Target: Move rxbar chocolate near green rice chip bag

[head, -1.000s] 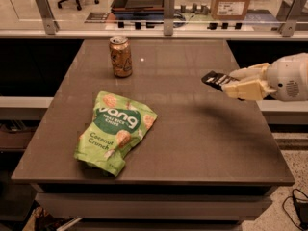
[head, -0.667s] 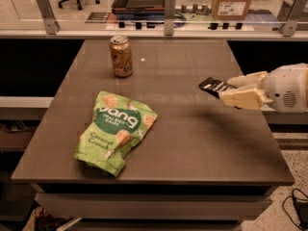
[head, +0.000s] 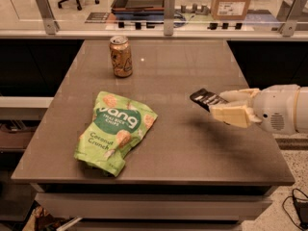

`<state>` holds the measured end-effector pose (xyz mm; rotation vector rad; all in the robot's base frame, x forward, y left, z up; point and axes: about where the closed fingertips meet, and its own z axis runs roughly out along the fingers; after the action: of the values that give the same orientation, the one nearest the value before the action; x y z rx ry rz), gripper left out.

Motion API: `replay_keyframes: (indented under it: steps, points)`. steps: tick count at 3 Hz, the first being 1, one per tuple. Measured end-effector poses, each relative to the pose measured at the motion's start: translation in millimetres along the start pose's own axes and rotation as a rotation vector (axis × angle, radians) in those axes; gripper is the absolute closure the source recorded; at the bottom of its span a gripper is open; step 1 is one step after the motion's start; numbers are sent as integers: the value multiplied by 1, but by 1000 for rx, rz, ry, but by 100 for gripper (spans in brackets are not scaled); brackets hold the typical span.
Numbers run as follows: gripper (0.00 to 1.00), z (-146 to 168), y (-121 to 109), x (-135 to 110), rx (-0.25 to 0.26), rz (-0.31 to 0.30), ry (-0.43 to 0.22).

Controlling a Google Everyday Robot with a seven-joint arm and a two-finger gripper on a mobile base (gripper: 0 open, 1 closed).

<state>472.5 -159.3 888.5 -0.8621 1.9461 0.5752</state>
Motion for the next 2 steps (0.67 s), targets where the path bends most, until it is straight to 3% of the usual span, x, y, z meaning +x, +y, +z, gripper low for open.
replay_keyframes:
  steps: [2]
  points:
    - [100, 12, 29, 10, -2, 48, -24]
